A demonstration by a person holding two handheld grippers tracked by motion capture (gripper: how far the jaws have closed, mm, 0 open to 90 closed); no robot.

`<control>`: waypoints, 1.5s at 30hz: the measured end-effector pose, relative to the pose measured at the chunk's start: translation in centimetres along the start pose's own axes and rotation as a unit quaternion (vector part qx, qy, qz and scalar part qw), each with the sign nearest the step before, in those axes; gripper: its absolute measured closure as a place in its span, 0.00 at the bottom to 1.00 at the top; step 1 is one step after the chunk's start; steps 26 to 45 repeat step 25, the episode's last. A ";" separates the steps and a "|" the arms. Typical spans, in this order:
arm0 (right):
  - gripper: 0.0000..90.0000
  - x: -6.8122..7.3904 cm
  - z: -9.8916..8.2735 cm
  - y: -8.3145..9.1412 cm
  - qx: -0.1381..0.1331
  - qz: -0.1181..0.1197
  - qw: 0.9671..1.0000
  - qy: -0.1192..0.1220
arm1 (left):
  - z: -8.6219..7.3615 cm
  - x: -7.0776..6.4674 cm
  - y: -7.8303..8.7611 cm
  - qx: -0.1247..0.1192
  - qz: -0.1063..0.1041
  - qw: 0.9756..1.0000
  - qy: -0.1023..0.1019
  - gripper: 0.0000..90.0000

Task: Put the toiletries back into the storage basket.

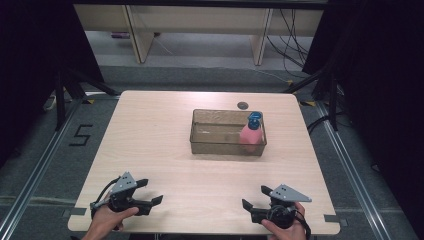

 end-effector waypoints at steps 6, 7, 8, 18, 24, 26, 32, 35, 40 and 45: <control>0.17 -0.2 -0.4 0.2 0.016 -0.005 1.000 0.005 | 0.0 0.0 0.0 0.000 -0.001 1.000 0.000 0.17; 0.17 -0.4 -0.4 0.2 0.015 -0.010 1.000 0.012 | 0.0 0.0 0.0 0.001 -0.001 1.000 0.000 0.17; 0.17 -0.5 -0.4 0.3 0.015 -0.011 1.000 0.016 | 0.0 0.0 0.0 -0.003 -0.002 1.000 -0.001 0.17; 0.17 -0.2 -0.6 0.4 0.016 -0.007 1.000 0.003 | -0.1 0.0 -0.1 0.003 -0.001 1.000 0.002 0.17; 0.17 -0.6 -0.6 0.4 0.016 -0.012 1.000 0.014 | -0.1 0.0 -0.1 0.009 -0.003 1.000 -0.004 0.17; 0.17 -0.6 -0.6 0.3 0.016 -0.013 1.000 0.014 | -0.1 0.0 0.0 0.009 -0.002 1.000 -0.003 0.17; 0.17 -0.6 -0.6 0.3 0.016 -0.013 1.000 0.014 | -0.1 0.0 0.0 0.009 -0.002 1.000 -0.003 0.17; 0.17 -0.6 -0.6 0.3 0.016 -0.013 1.000 0.014 | -0.1 0.0 0.0 0.009 -0.002 1.000 -0.003 0.17; 0.17 -0.6 -0.6 0.3 0.016 -0.013 1.000 0.014 | -0.1 0.0 0.0 0.009 -0.002 1.000 -0.003 0.17; 0.17 -0.6 -0.6 0.3 0.016 -0.013 1.000 0.014 | -0.1 0.0 0.0 0.009 -0.002 1.000 -0.003 0.17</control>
Point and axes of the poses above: each handheld gripper's, and its own axes: y roughly backward along the jaws, z roughly out of its top, x roughly to its left, the point moved 8 cm from there along -y, roughly forward along the jaws, and after that the axes turned 5 degrees about x, right-handed, at the moved point
